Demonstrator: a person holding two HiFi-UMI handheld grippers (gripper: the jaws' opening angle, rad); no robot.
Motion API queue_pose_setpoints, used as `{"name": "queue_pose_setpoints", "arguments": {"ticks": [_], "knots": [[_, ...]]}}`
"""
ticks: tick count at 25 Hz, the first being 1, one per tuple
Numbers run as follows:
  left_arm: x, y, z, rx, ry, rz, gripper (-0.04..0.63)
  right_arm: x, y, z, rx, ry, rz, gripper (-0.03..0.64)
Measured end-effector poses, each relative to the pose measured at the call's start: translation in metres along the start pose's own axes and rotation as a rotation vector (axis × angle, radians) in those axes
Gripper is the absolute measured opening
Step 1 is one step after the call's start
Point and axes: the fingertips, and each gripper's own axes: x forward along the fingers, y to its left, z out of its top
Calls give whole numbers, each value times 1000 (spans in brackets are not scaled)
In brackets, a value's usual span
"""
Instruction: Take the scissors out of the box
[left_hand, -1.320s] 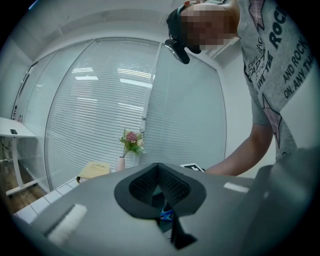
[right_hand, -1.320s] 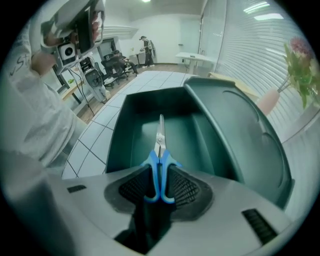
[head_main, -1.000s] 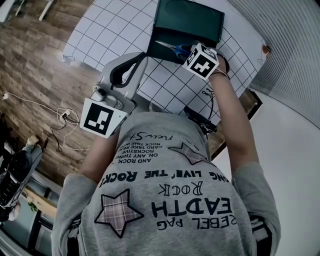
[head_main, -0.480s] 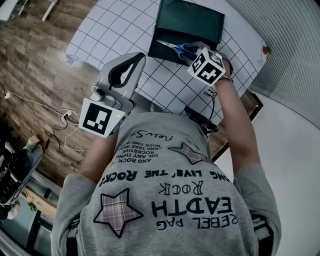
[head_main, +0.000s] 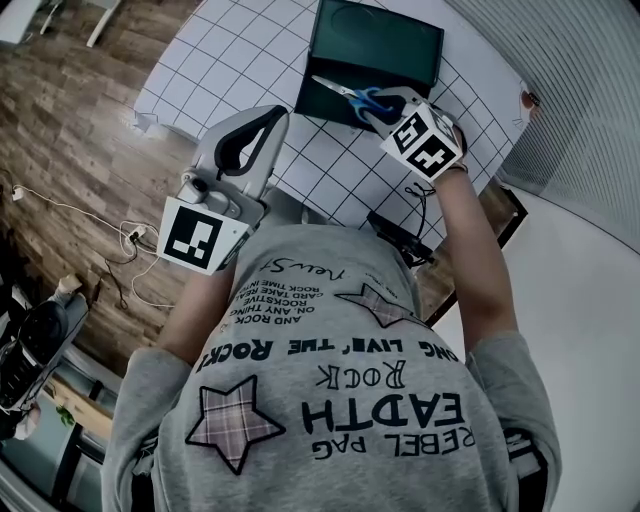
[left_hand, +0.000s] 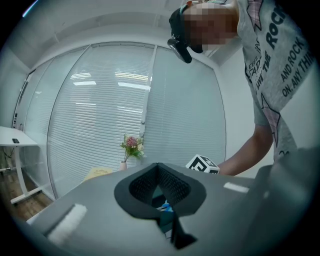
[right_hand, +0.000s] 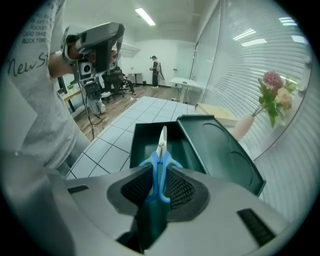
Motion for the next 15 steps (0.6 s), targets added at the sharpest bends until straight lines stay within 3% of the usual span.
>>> {"name": "queue_pose_setpoints", "arguments": {"ticks": [4, 15], "knots": [[-1, -3, 4, 7, -6, 1, 3, -10, -1, 4, 101, -74, -6, 94], [1, -9, 13, 36, -20, -1, 3, -44, -16, 19, 222, -265, -91, 94]]}}
